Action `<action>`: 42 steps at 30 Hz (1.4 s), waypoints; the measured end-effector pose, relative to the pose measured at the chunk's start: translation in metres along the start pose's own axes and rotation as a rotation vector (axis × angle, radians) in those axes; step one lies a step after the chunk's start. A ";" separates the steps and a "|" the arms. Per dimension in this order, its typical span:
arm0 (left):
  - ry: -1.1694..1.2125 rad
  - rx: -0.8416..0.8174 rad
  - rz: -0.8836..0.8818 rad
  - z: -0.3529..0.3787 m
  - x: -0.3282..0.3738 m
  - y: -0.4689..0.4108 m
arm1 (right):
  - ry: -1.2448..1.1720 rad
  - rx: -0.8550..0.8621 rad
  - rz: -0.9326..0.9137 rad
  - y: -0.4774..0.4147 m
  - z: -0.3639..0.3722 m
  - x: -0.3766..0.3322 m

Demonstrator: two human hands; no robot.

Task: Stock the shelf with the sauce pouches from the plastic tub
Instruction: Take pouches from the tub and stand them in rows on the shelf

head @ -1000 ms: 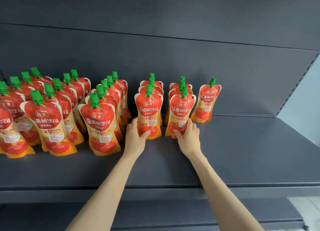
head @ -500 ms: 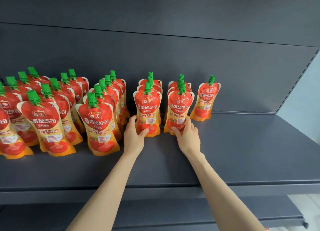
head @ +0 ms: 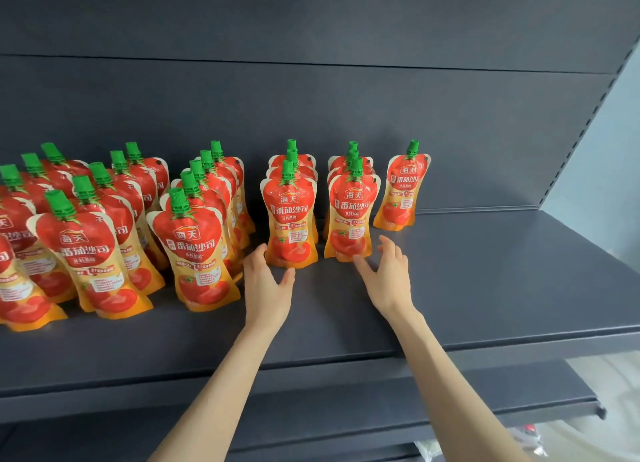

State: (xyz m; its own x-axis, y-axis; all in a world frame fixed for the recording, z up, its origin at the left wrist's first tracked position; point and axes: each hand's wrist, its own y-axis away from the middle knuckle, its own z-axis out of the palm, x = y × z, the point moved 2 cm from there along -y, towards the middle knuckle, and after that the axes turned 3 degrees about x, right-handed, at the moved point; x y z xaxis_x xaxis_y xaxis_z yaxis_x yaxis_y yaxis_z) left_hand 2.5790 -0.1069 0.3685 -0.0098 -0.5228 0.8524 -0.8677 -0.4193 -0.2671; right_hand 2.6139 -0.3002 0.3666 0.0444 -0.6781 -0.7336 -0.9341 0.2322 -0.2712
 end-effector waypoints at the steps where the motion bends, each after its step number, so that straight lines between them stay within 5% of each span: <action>1: -0.005 -0.010 0.026 -0.001 0.002 0.008 | -0.024 0.019 -0.013 0.008 -0.007 0.003; 10: 0.125 -0.325 0.305 0.017 0.060 0.098 | -0.124 0.218 -0.039 0.103 -0.106 0.048; 16: 0.202 -0.625 0.422 0.078 0.089 0.220 | -0.037 0.300 0.116 0.201 -0.190 0.131; 28: 0.081 -1.176 0.302 0.207 0.085 0.498 | 0.018 0.353 0.545 0.399 -0.327 0.327; 35: -0.122 -1.377 0.263 0.275 0.065 0.561 | -0.037 0.330 0.736 0.428 -0.333 0.413; 42: -0.298 -1.410 0.134 0.374 0.003 0.582 | -0.144 0.320 0.942 0.424 -0.290 0.521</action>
State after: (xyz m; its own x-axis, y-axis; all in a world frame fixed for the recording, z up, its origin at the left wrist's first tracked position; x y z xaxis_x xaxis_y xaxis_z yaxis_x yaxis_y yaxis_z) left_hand 2.2599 -0.6299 0.0480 -0.1794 -0.7045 0.6867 -0.6290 0.6188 0.4706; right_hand 2.1379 -0.7574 0.0501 -0.6014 -0.0355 -0.7981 -0.4726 0.8213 0.3196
